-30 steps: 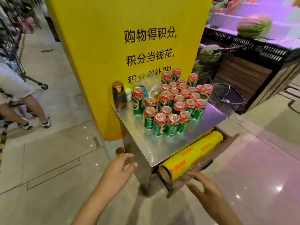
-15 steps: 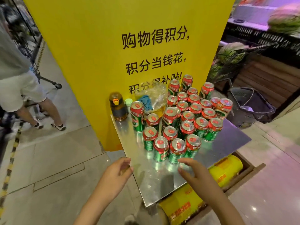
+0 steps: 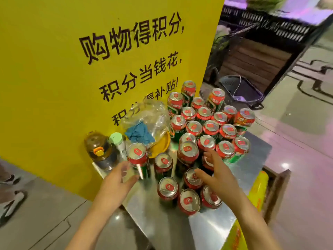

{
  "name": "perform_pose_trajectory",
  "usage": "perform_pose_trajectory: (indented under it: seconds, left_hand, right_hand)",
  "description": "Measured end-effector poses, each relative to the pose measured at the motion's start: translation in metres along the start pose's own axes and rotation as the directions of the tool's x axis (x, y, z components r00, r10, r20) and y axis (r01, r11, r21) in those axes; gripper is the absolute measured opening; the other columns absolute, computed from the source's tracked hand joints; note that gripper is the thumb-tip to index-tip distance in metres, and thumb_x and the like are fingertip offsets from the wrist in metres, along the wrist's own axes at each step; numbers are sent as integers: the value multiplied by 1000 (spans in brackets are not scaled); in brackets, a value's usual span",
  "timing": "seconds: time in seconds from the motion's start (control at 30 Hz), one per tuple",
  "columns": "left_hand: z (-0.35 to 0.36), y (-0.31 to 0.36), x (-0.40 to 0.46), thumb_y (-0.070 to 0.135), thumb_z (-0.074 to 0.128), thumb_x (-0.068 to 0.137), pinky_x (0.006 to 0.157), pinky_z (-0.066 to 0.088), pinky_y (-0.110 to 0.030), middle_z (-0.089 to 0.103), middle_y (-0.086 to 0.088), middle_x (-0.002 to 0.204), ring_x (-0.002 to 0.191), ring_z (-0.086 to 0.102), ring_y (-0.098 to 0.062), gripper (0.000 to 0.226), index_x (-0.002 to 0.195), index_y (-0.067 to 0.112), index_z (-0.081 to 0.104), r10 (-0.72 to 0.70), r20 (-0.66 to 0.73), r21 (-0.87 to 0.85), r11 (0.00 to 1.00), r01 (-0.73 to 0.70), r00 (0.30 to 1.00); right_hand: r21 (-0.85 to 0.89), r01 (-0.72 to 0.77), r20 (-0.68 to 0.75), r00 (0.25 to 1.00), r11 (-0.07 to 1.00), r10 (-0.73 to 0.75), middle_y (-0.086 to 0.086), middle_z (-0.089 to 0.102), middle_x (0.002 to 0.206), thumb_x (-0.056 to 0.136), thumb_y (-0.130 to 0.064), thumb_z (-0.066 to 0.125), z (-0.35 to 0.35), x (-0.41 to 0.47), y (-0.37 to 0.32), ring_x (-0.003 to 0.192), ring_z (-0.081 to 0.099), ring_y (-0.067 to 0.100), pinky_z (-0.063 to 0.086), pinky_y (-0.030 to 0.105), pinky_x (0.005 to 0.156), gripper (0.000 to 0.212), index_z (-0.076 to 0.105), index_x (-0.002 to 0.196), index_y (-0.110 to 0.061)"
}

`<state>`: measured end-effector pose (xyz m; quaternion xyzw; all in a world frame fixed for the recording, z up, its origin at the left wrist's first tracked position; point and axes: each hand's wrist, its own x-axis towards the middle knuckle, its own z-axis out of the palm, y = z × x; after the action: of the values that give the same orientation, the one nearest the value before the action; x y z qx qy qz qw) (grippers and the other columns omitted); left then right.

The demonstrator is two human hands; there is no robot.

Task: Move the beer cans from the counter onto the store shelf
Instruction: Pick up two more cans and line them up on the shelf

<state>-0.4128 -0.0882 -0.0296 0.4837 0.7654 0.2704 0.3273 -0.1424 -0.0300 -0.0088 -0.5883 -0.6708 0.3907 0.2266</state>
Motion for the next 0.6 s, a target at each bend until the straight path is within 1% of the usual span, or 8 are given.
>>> perform_pose_trajectory:
  seconds: [0.1,0.2,0.27,0.33,0.4,0.47,0.53,0.6]
  left_hand:
    - [-5,-5,22,41,73,76,93,44,-33,55,-2,131,117,53,-19,75,139,15,40,-6,5,9,1000,6,1000]
    - [0,-8,34,41,79,69,102,41,-38,47,-1,141,127,45,-20,90,143,18,33,15,5,-32,999,-15,1000]
    - [6,-9,40,40,82,66,107,37,-39,43,1,143,130,41,-17,98,145,22,27,41,28,-118,992,-38,999]
    - [12,-11,46,35,84,64,109,36,-37,42,4,143,130,41,-13,101,144,24,25,70,28,-178,982,-64,997]
    - [16,-10,48,28,85,65,103,37,-28,46,7,137,124,44,-9,92,139,25,30,99,14,-215,972,-93,995]
    - [17,-8,50,24,84,66,96,38,-23,51,8,129,117,48,-8,84,134,29,35,127,2,-255,959,-122,992]
    - [16,-9,52,24,83,65,94,39,-24,53,7,126,116,51,-10,78,128,34,37,140,-2,-292,947,-134,990]
    - [15,-11,54,21,83,66,93,39,-24,55,8,122,114,52,-10,74,122,37,38,156,6,-311,939,-147,988]
  right_hand:
    - [9,17,-38,999,1000,-17,-33,29,127,81,-22,73,11,19,-9,120,29,-7,28,10,94,76,23,136,-40]
    - [-58,-9,-48,999,998,6,-18,34,142,78,-22,76,22,31,-12,130,30,0,27,14,101,88,20,145,-33]
    - [-84,0,-86,996,996,-7,-15,35,143,78,-20,76,28,35,-13,129,26,-5,23,4,97,90,20,148,-29]
    - [-76,25,-140,990,997,-35,-17,38,139,77,-21,77,31,37,-14,123,28,-9,23,-6,87,87,24,146,-30]
    - [-115,26,-176,983,993,-46,-14,40,139,75,-28,78,34,39,-13,123,36,-3,28,0,91,83,30,143,-33]
    - [-198,-13,-212,977,980,-30,-6,46,136,72,-38,79,38,41,-12,121,46,11,39,18,94,82,36,141,-31]
    - [-250,-58,-261,965,966,-10,-4,51,126,67,-47,79,41,43,-14,111,53,17,48,29,89,75,46,131,-27]
    - [-283,-91,-289,957,955,6,-5,52,117,62,-54,80,44,45,-15,103,54,17,51,34,84,71,48,118,-26]
